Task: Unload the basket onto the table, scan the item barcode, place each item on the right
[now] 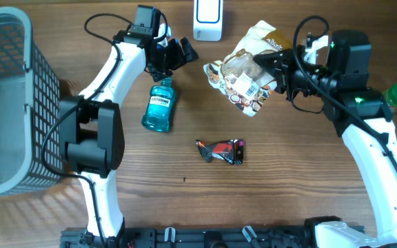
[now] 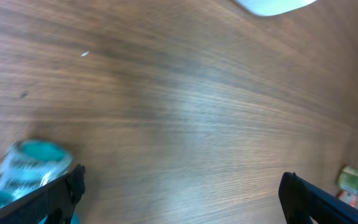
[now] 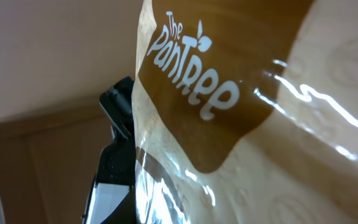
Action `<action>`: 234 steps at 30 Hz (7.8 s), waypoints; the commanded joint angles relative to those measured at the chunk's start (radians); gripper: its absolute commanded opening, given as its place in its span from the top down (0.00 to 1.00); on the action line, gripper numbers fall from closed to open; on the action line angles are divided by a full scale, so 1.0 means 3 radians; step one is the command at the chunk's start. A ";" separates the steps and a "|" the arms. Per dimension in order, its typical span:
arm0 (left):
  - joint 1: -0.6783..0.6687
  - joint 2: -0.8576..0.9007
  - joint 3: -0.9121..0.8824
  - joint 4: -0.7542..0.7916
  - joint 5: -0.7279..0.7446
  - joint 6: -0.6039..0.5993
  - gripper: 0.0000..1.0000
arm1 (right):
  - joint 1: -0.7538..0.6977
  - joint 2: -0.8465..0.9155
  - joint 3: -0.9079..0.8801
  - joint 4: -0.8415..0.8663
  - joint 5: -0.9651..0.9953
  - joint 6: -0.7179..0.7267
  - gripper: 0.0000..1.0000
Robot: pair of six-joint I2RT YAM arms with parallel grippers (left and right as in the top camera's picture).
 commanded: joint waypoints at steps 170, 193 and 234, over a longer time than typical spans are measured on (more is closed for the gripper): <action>0.1044 -0.0790 -0.0020 -0.0829 -0.1127 0.0018 0.00 | 0.1172 0.4378 0.2548 0.4411 0.1563 -0.7660 0.95; 0.1044 -0.0790 -0.0020 -0.0829 -0.1127 0.0018 0.00 | 0.1157 0.3929 0.2552 0.4349 0.1729 -0.7458 0.95; 0.1044 -0.0790 -0.0020 -0.0829 -0.1127 0.0018 0.00 | -0.0112 0.1476 0.2450 -0.1754 0.3634 -0.2622 0.95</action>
